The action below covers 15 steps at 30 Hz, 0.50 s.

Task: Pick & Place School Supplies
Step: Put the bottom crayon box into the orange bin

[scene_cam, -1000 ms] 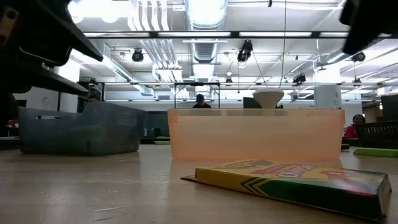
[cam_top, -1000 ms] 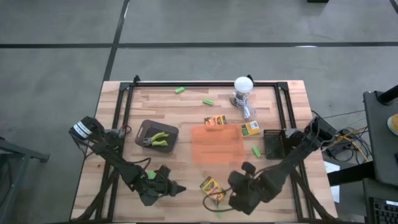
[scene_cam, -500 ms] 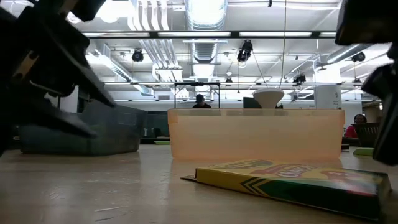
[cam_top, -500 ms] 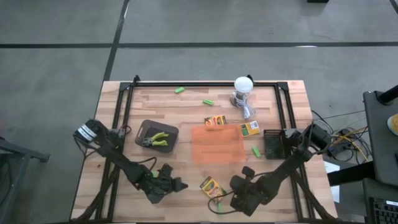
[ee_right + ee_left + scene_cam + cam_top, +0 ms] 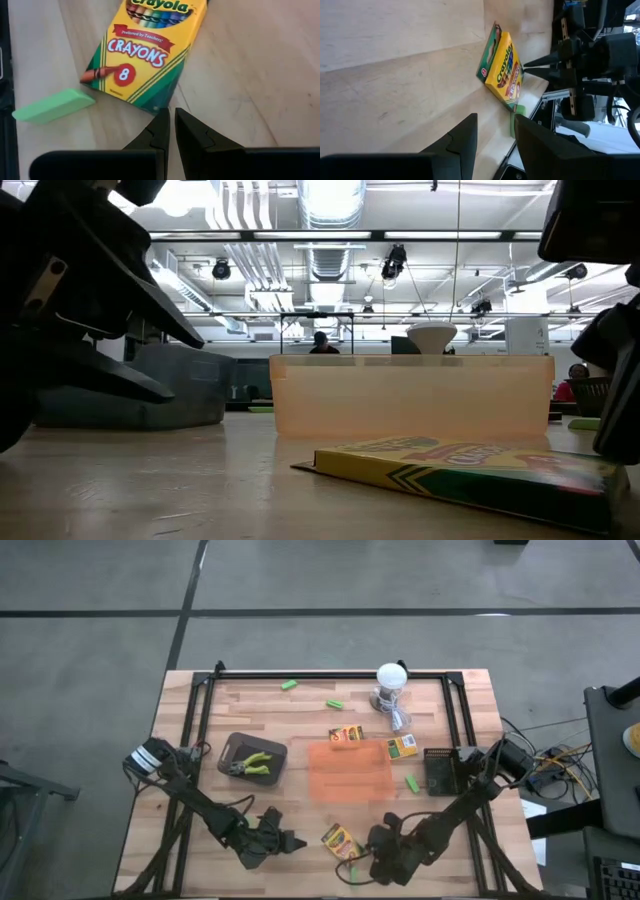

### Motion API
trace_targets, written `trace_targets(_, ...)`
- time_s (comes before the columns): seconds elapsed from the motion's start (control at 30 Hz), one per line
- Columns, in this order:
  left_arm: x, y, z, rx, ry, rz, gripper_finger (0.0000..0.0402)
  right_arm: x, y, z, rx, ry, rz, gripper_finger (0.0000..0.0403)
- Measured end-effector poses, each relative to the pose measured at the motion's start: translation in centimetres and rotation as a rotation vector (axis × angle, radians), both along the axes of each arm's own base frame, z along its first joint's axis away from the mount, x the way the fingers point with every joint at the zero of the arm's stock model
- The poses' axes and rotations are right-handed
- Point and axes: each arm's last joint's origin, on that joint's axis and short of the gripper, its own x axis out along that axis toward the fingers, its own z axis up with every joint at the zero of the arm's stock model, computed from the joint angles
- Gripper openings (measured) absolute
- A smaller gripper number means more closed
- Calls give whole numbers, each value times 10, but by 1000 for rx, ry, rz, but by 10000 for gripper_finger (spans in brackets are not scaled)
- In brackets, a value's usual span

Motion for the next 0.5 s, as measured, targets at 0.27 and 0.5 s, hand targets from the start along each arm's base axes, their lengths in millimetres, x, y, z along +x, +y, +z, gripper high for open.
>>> trace_targets(0.27, 1, 0, 0, 1, -1, -2, 133, 11, 5, -4, 15, -17, -4, 26)
trace_targets(0.5, 1, 0, 0, 1, 1, -12, 133, 38, 26, -11, 0, -24, 42, 27)
